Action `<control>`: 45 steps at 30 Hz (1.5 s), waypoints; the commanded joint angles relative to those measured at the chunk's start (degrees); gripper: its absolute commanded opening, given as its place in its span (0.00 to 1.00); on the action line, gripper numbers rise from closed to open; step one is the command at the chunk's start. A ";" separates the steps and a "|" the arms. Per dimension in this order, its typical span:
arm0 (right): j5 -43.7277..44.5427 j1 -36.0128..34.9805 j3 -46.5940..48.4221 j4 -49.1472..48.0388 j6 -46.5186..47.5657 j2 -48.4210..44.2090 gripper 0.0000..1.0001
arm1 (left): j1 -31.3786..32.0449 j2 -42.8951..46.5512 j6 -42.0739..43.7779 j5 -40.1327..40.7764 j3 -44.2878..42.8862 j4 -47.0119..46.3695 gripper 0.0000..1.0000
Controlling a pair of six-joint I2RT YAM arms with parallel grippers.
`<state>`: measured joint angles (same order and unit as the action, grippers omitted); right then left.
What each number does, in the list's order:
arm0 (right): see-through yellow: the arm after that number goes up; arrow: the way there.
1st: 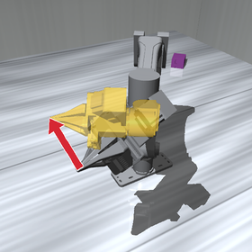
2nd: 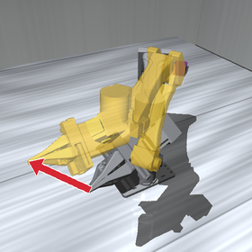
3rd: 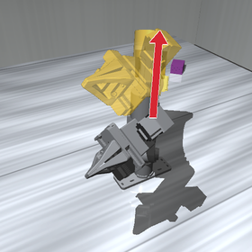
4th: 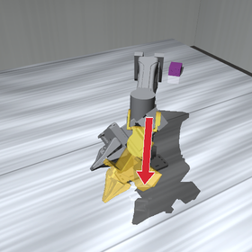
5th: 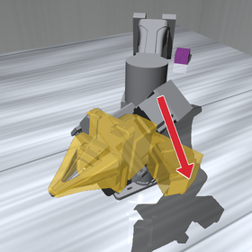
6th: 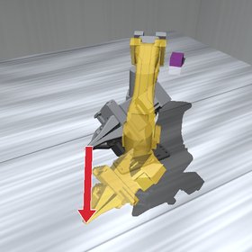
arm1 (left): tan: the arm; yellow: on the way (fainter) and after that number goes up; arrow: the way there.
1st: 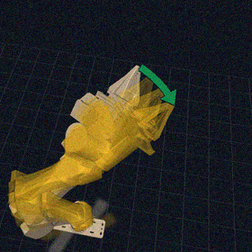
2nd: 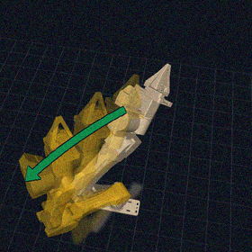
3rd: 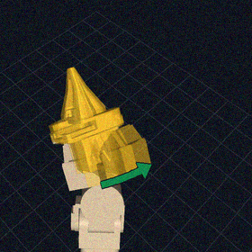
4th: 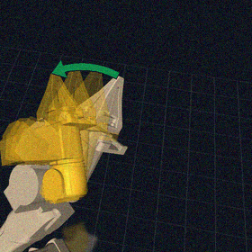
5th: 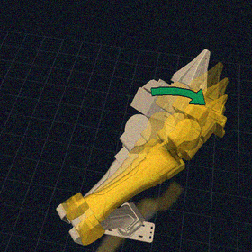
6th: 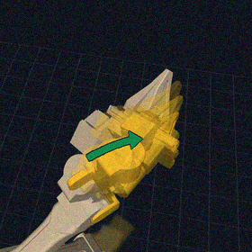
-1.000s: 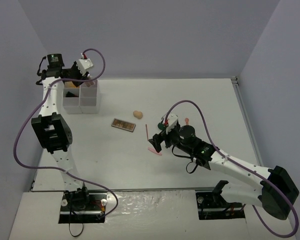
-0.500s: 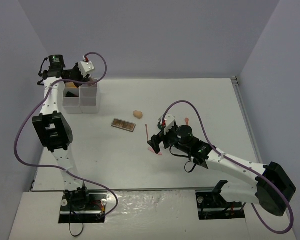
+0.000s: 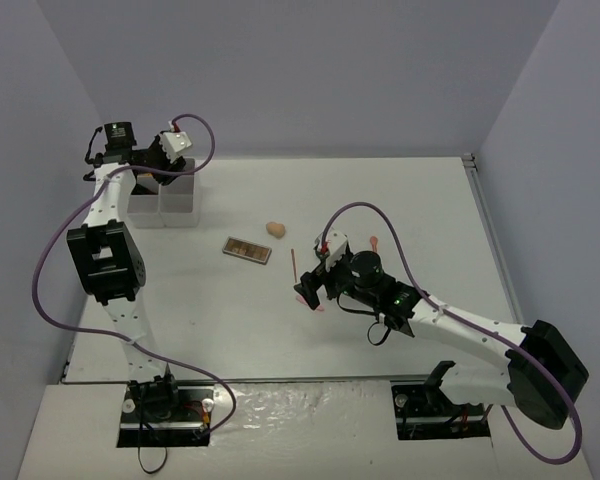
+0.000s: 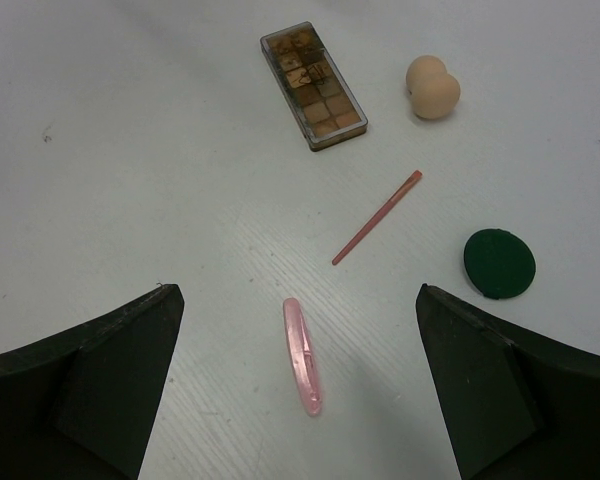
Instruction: Organize the makeup
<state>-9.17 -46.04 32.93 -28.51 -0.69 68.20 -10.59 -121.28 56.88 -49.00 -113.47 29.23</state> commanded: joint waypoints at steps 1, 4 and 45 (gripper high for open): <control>-1.52 0.51 1.34 -4.61 -0.11 0.42 1.00 | -0.48 6.51 -5.05 0.83 3.28 -13.70 0.46; -1.80 0.51 1.63 -4.41 -0.08 1.05 0.99 | -0.42 9.05 -11.91 2.98 7.08 -22.42 0.46; 9.00 1.29 4.44 1.92 -2.81 2.99 0.99 | 31.23 23.71 -137.13 64.03 26.32 21.24 0.97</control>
<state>-2.05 -45.28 34.07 -24.46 -3.05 71.10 20.15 -88.62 -71.09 13.84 -76.01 40.26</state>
